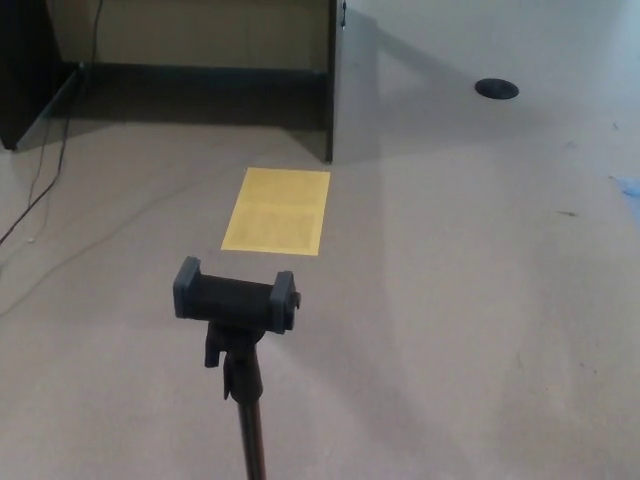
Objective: There is a tripod standing in front of the robot and the robot extends its left arm to grab it. It lifts the tripod and passes it to a person.
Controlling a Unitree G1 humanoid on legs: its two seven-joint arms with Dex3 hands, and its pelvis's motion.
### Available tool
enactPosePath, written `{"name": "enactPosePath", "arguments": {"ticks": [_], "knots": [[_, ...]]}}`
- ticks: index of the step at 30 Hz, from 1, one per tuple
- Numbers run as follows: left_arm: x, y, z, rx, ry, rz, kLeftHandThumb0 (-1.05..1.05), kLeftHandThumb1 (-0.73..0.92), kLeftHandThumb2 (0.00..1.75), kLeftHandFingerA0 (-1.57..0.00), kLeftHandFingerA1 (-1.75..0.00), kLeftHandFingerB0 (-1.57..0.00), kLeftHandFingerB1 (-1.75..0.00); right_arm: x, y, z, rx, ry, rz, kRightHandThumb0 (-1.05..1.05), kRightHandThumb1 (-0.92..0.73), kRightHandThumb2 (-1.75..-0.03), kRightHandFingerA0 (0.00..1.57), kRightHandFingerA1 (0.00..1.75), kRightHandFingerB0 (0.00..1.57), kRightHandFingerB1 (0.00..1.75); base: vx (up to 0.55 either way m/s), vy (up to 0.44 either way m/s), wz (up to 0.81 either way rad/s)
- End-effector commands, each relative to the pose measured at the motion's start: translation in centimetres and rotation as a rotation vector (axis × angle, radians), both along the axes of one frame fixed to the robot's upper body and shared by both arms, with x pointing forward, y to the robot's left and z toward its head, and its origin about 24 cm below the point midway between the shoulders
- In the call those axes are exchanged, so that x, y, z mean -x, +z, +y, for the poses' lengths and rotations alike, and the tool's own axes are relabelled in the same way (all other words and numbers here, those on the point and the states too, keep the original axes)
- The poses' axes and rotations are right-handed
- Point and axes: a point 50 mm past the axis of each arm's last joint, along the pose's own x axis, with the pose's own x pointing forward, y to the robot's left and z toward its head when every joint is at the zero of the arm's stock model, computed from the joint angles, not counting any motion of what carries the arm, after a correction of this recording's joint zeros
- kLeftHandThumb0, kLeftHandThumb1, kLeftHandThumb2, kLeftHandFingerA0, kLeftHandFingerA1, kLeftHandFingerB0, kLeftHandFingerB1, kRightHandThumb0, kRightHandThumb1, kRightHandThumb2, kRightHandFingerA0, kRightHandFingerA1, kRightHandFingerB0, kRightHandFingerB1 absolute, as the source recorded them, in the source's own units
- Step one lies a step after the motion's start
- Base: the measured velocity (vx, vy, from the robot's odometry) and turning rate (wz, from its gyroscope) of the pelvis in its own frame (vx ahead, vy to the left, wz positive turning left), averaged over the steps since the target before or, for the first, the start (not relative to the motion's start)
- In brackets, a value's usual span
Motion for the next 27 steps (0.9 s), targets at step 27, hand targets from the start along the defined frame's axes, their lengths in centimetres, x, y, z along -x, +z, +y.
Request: {"name": "enactPosePath", "arguments": {"ticks": [27], "knots": [[-7.8,10.2,-13.0,0.190,-0.457,-0.299,-0.33,0.14,0.79,-0.04,-0.48,0.00,-0.49,-0.4,0.4,-0.4,0.027,0.032,-0.004,-0.37,-0.69,-0.60,0.64,0.40,0.44,0.34,0.00,0.000,0.00]]}}
